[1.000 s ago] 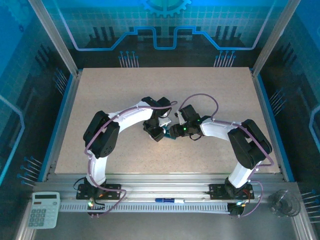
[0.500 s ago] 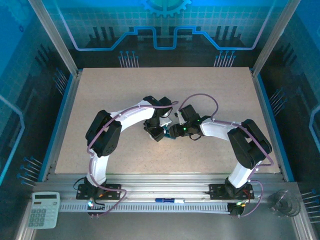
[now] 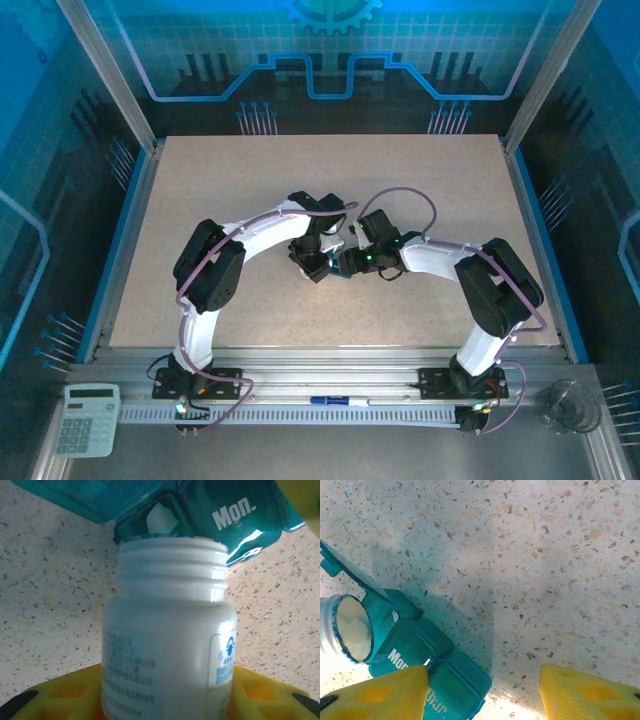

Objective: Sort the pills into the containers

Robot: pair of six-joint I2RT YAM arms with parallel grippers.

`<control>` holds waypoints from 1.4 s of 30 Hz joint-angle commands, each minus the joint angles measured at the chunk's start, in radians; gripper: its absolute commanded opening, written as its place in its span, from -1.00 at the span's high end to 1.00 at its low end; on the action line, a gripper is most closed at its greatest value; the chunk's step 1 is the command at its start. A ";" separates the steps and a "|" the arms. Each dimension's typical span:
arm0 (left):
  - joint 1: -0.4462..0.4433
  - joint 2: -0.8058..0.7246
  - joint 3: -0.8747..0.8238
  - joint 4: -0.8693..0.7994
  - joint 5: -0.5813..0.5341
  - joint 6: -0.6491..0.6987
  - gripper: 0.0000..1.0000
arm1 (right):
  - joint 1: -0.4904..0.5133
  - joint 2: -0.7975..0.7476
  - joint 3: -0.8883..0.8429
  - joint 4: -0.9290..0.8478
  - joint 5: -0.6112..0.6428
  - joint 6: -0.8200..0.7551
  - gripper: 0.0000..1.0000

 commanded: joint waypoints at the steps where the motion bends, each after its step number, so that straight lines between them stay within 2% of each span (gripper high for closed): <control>1: 0.000 -0.028 -0.008 0.005 -0.009 0.010 1.00 | 0.014 0.028 -0.042 -0.017 0.004 0.005 -0.23; 20: 0.039 -0.107 -0.061 0.046 0.075 -0.008 1.00 | 0.008 0.030 -0.056 -0.002 -0.015 0.023 -0.22; 42: 0.023 -0.023 0.012 -0.059 0.071 0.026 1.00 | 0.004 0.036 -0.061 0.008 -0.018 0.031 -0.21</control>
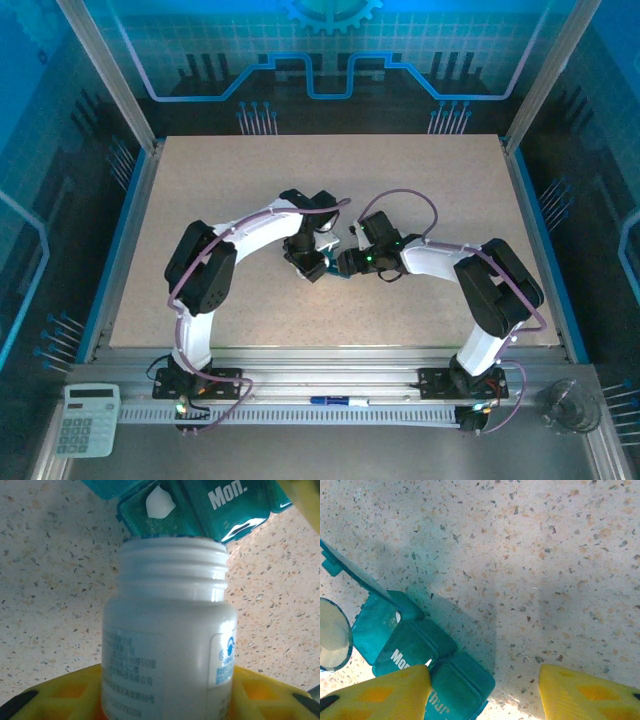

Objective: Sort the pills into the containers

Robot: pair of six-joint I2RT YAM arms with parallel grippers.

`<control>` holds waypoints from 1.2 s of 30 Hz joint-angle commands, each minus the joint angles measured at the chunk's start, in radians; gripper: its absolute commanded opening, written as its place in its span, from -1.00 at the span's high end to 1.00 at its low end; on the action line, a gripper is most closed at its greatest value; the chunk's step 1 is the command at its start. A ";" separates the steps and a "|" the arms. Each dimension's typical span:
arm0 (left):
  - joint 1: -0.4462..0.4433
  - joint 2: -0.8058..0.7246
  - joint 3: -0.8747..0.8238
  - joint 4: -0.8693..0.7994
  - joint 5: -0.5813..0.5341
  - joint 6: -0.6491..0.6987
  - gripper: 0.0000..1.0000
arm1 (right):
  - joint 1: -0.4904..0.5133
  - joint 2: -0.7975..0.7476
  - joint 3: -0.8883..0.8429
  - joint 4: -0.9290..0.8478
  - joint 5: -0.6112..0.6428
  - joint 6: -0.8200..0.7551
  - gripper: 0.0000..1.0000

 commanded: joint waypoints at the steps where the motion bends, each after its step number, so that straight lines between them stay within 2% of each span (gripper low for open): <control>1: -0.007 0.027 0.049 -0.052 0.023 0.027 1.00 | 0.005 0.036 -0.033 -0.044 0.002 0.004 -0.21; 22: -0.026 0.079 0.120 -0.125 -0.050 0.049 1.00 | 0.004 0.038 -0.038 -0.040 -0.001 0.006 -0.21; 36: -0.027 0.090 0.136 -0.136 -0.050 0.056 1.00 | 0.005 0.038 -0.034 -0.041 -0.001 0.011 -0.21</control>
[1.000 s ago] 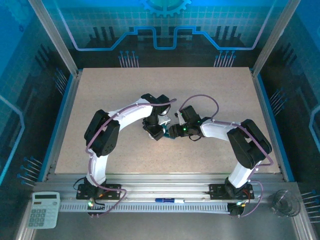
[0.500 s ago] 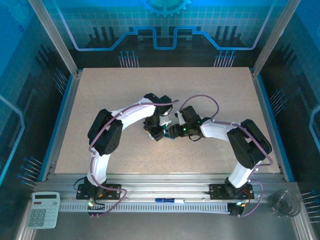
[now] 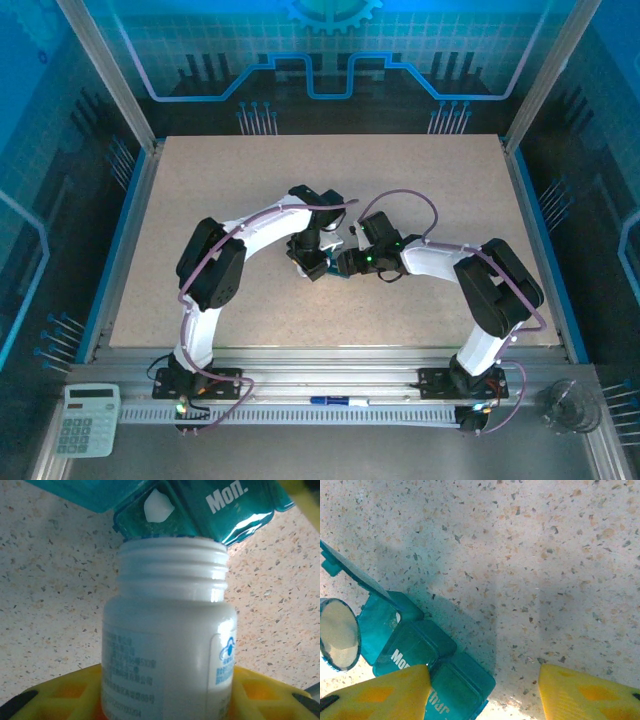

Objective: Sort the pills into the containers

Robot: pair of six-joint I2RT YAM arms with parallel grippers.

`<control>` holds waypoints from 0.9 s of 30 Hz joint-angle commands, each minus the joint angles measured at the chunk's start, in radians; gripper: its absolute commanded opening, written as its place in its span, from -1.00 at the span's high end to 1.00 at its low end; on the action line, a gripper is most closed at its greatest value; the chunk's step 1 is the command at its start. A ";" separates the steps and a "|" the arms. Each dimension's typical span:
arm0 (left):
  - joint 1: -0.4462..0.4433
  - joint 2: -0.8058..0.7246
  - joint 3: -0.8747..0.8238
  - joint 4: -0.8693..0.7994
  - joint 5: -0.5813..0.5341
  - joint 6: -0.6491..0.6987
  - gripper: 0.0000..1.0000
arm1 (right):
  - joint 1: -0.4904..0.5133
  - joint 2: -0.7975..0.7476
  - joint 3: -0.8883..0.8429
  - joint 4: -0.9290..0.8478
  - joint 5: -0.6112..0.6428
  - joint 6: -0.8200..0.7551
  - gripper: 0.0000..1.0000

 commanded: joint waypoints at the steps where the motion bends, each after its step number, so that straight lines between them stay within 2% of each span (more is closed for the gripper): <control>1: -0.010 0.019 0.028 -0.036 0.001 0.012 1.00 | 0.005 0.038 -0.027 -0.054 0.003 0.005 -0.21; 13: 0.009 -0.007 -0.012 0.008 0.029 -0.004 1.00 | -0.004 0.022 -0.040 -0.048 -0.023 0.025 -0.21; 27: 0.033 -0.039 -0.056 0.051 0.037 -0.004 1.00 | -0.007 -0.043 -0.136 0.037 -0.111 0.137 -0.15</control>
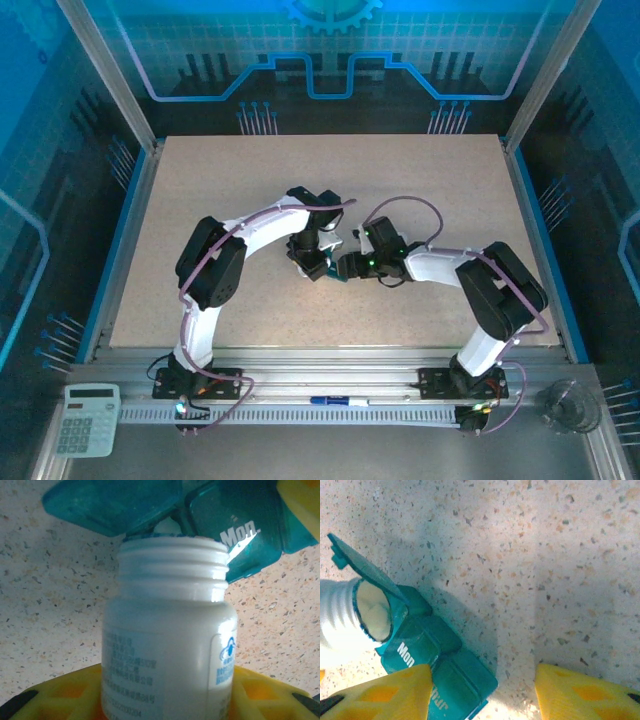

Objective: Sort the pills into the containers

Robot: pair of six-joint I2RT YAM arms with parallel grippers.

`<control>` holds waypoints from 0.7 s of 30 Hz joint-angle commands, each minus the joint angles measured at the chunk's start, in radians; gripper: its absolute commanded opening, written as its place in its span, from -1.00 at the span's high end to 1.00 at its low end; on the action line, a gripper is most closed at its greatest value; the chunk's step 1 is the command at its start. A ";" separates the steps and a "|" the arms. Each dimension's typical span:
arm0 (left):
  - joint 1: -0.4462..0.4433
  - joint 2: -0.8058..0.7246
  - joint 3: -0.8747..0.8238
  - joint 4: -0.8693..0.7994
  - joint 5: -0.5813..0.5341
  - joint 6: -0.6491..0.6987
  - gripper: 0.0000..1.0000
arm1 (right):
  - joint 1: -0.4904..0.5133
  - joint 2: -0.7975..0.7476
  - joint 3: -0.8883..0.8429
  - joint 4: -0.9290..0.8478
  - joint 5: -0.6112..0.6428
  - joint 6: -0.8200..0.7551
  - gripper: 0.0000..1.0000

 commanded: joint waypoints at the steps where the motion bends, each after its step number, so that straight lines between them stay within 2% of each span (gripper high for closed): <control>1: 0.014 -0.039 -0.019 -0.005 0.012 -0.001 1.00 | -0.003 -0.018 -0.050 -0.067 -0.037 0.042 -0.15; 10: 0.021 -0.049 -0.022 0.005 0.016 0.008 1.00 | -0.012 -0.056 -0.059 -0.074 -0.037 0.057 -0.16; 21: 0.020 -0.133 -0.045 0.030 0.041 -0.003 1.00 | -0.048 -0.068 -0.040 -0.073 -0.047 0.052 -0.16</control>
